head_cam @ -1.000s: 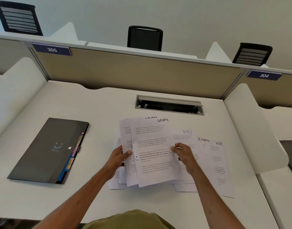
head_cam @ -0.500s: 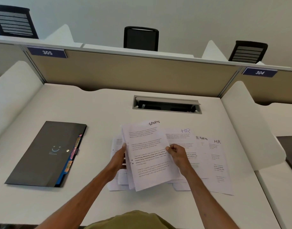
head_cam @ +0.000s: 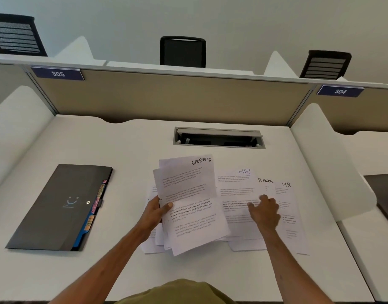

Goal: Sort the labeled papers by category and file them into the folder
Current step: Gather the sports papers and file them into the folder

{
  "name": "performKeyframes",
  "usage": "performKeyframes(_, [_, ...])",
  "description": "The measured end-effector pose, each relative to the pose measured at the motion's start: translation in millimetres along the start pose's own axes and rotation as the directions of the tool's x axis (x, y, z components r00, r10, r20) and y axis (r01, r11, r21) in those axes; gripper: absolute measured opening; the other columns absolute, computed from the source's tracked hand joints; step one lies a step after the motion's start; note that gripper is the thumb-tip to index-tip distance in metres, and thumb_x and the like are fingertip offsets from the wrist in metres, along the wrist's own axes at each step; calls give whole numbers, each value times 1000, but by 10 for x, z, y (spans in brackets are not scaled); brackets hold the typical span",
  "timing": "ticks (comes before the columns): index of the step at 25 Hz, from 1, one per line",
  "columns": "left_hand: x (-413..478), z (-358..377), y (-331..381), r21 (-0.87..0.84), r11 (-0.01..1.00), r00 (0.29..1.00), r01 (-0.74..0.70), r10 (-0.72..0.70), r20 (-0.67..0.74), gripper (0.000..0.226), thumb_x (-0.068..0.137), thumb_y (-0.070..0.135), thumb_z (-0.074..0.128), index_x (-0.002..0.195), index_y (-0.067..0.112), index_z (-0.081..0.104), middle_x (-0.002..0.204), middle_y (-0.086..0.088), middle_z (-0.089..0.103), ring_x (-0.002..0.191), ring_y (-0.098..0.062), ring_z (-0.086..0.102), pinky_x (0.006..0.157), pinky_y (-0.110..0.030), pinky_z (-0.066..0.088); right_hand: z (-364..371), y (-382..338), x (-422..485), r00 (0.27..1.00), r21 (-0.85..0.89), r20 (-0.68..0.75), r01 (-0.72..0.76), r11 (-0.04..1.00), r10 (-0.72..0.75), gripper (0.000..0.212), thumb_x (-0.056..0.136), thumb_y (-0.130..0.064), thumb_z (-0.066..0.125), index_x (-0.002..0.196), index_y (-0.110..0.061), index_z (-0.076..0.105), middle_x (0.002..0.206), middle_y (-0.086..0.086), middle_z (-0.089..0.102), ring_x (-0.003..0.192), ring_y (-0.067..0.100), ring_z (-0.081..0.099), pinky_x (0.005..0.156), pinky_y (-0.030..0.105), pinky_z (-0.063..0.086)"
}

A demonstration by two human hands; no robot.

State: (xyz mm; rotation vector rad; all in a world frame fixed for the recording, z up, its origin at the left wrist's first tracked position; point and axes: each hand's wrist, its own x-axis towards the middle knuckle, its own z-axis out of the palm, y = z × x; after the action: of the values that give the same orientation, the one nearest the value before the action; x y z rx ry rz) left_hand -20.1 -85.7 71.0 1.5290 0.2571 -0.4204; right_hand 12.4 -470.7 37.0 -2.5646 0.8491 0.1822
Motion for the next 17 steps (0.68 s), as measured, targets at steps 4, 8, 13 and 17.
performKeyframes(4, [-12, 33, 20, -22, 1000, 998, 16, -17, -57, 33, 104, 25, 68, 137, 27, 63, 120, 4, 80, 103, -23, 80, 78, -42, 67, -16, 291, 25, 995, -207, 52, -72, 976, 84, 74, 86, -52, 76, 138, -8, 48, 141, 18, 44, 135, 37, 40, 109, 54, 39])
performKeyframes(8, [-33, 68, 5, -36, 999, 996, 24, -27, -89, 30, 104, 28, 67, 134, 29, 64, 118, 5, 80, 100, -21, 80, 72, -37, 67, -42, 351, 94, 994, -175, 55, -78, 981, 89, 75, 83, -47, 81, 137, -7, 47, 139, 20, 47, 133, 39, 43, 108, 55, 39])
performKeyframes(13, [-53, 25, -43, -64, 998, 993, 26, -33, -110, 34, 104, 29, 68, 137, 27, 63, 120, 4, 80, 101, -23, 80, 75, -39, 67, -132, 406, 239, 986, -59, 78, -146, 987, 151, 66, 82, -32, 82, 134, -8, 50, 137, 20, 55, 132, 40, 46, 108, 54, 38])
performKeyframes(17, [-39, -76, -113, -78, 997, 992, 28, -37, -121, 36, 104, 29, 68, 139, 25, 62, 121, 4, 80, 103, -24, 80, 77, -41, 67, -175, 437, 223, 990, 40, -47, -133, 990, 135, 29, 96, -21, 61, 123, -11, 61, 124, 18, 66, 120, 42, 56, 105, 51, 35])
